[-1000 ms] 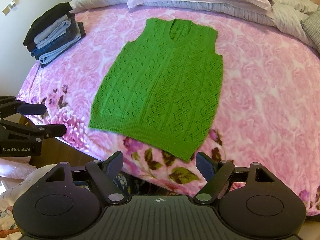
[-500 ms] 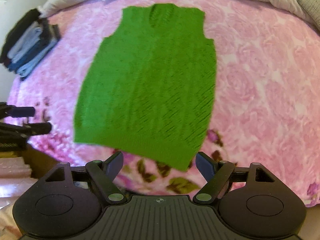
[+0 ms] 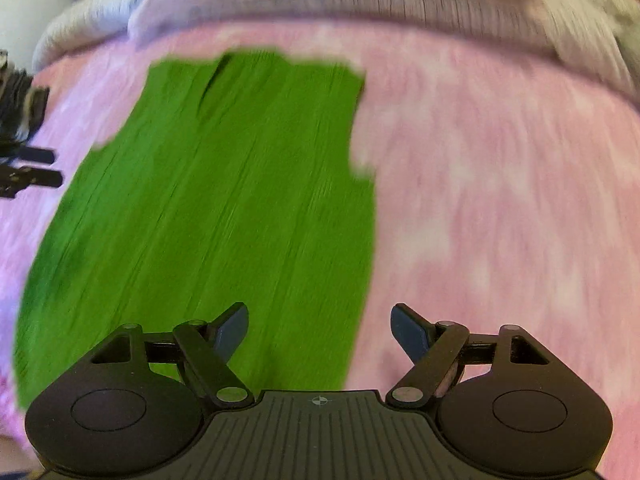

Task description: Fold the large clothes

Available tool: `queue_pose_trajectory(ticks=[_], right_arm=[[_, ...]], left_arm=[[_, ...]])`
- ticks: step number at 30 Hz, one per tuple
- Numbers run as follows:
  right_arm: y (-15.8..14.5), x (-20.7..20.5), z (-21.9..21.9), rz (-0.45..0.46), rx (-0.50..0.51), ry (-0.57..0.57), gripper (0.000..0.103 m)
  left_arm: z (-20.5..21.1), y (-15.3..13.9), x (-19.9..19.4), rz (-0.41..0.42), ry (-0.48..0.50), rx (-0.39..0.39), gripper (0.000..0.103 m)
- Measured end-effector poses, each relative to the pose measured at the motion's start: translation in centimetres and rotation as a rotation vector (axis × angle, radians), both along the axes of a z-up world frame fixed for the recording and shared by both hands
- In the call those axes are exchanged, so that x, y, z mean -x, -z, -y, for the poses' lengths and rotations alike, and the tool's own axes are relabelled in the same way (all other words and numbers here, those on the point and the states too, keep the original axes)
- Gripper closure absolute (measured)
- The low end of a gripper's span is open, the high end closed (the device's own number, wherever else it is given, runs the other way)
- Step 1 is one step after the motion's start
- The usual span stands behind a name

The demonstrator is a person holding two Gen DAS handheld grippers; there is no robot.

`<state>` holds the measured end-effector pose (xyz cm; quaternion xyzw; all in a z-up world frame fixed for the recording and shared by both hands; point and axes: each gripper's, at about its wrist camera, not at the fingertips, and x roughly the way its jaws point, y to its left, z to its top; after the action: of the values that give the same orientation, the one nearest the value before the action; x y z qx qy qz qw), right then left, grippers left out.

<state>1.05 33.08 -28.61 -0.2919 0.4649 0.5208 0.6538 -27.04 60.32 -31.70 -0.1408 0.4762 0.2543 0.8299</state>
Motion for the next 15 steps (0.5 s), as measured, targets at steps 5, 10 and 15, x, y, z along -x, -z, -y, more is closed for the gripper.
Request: queue_pose_trajectory(ticks=[5,10,15], right_arm=[[1.4,-7.2,-8.0,0.071,-0.160,-0.071,0.035],[2.5,-10.5,-15.3,0.104,-0.246,-0.153,0.036],[5.5,-11.2,-19.6,0.081,-0.215,-0.198,0.041]], left_arm=[[-9.2,2.2,-4.7,0.014,0.160,-0.145,0.053],[-14.1,4.1,-7.2,0.005,0.296,-0.130,0.052],[-15.7,6.5,-7.8,-0.002,0.342,-0.056,0.059]])
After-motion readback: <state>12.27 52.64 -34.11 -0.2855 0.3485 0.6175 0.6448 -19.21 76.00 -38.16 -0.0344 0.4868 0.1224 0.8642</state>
